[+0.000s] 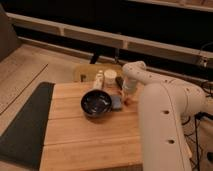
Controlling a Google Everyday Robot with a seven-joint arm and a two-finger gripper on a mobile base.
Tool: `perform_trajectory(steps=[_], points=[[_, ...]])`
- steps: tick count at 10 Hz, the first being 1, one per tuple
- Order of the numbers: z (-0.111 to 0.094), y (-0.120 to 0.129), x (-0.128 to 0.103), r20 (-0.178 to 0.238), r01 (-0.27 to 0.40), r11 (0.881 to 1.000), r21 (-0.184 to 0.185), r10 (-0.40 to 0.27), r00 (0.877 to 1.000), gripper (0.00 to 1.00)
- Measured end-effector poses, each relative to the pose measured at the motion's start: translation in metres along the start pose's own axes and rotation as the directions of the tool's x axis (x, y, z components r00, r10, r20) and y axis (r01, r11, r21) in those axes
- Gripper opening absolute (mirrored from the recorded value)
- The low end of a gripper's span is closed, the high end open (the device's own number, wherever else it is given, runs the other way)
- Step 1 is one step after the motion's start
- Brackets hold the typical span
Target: Place the pepper on the white sponge
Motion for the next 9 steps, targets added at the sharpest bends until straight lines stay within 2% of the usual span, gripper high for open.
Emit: perform_trajectory(steps=[3,9], points=[[-0.011,0.005,-0.001,0.023,0.005,1.000,-0.011,-0.005,1.000,0.00],[-0.064,0.033,-0.012,0.122,0.073,0.997,-0.014,-0.070,0.990,0.00]])
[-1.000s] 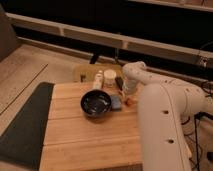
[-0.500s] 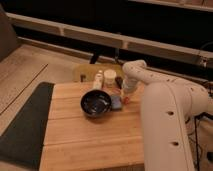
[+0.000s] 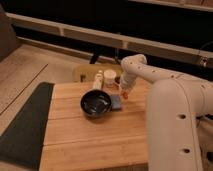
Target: Place the pepper on the white sponge
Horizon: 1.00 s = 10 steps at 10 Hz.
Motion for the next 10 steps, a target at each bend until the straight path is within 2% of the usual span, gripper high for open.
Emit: perform_trajectory(steps=[1,4,8,9,10], points=[[-0.005,0.013,0.000,0.009,0.022,1.000,-0.016,-0.022,1.000,0.00],[-0.001,0.033,0.012,-0.010,0.031,0.998,-0.056,-0.032,0.999,0.00],[0.011,0.041,0.023,-0.053,0.014,0.996,-0.085,-0.019,0.998,0.00],[0.013,0.041,0.024,-0.061,0.013,0.996,-0.086,-0.018,0.998,0.02],[0.015,0.042,0.025,-0.069,0.012,0.996,-0.087,-0.018,0.997,0.10]])
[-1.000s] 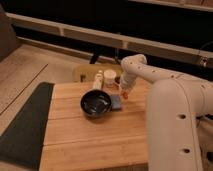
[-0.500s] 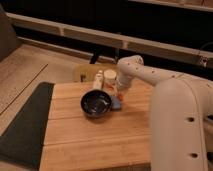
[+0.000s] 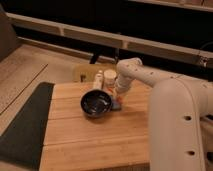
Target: Place the pepper on the white sponge
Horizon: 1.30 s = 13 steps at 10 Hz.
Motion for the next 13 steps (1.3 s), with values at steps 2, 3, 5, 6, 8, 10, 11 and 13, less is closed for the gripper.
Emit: perform_trajectory(steps=[2,3,5,6,8,10,11,13], points=[[0.0034,0.0013,0.0008,-0.014,0.002,1.000,-0.006,-0.002,1.000,0.31],[0.0041,0.0017,0.0003,-0.017,0.003,1.000,-0.009,-0.003,1.000,0.39],[0.0063,0.0020,-0.0002,-0.026,0.003,1.000,-0.015,-0.003,1.000,0.62],[0.0067,0.0019,-0.0007,-0.028,0.003,1.000,-0.016,-0.003,1.000,0.66],[0.0066,0.0007,-0.0017,-0.032,0.001,1.000,-0.018,-0.002,0.999,0.66],[0.0057,0.0000,-0.0029,-0.031,0.000,1.000,-0.018,-0.001,1.000,0.66],[0.0059,-0.0002,-0.0029,-0.032,0.000,1.000,-0.019,-0.001,0.999,0.66],[0.0045,0.0010,-0.0043,-0.028,0.001,1.000,-0.024,-0.001,1.000,0.66]])
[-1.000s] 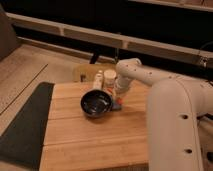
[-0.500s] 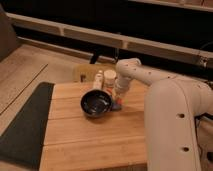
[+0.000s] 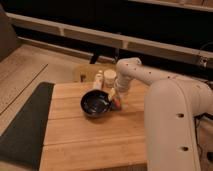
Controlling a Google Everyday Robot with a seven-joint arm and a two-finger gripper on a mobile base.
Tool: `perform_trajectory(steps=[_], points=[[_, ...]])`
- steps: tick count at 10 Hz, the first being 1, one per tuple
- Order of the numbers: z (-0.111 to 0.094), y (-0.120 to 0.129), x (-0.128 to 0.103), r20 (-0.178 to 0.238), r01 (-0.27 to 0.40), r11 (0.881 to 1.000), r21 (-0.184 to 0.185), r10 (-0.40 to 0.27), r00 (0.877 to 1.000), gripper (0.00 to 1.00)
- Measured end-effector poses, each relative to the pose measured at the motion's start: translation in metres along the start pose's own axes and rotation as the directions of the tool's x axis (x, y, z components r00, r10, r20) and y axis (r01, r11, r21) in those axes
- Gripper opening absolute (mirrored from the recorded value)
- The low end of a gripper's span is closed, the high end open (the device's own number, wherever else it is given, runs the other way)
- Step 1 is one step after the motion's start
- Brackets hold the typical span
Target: Place the pepper on the white sponge
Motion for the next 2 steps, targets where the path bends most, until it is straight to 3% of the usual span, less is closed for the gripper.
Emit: perform_trajectory(steps=[2], points=[[-0.0066,0.0055,-0.0066,0.027,0.004,1.000,-0.017,-0.003,1.000,0.66]])
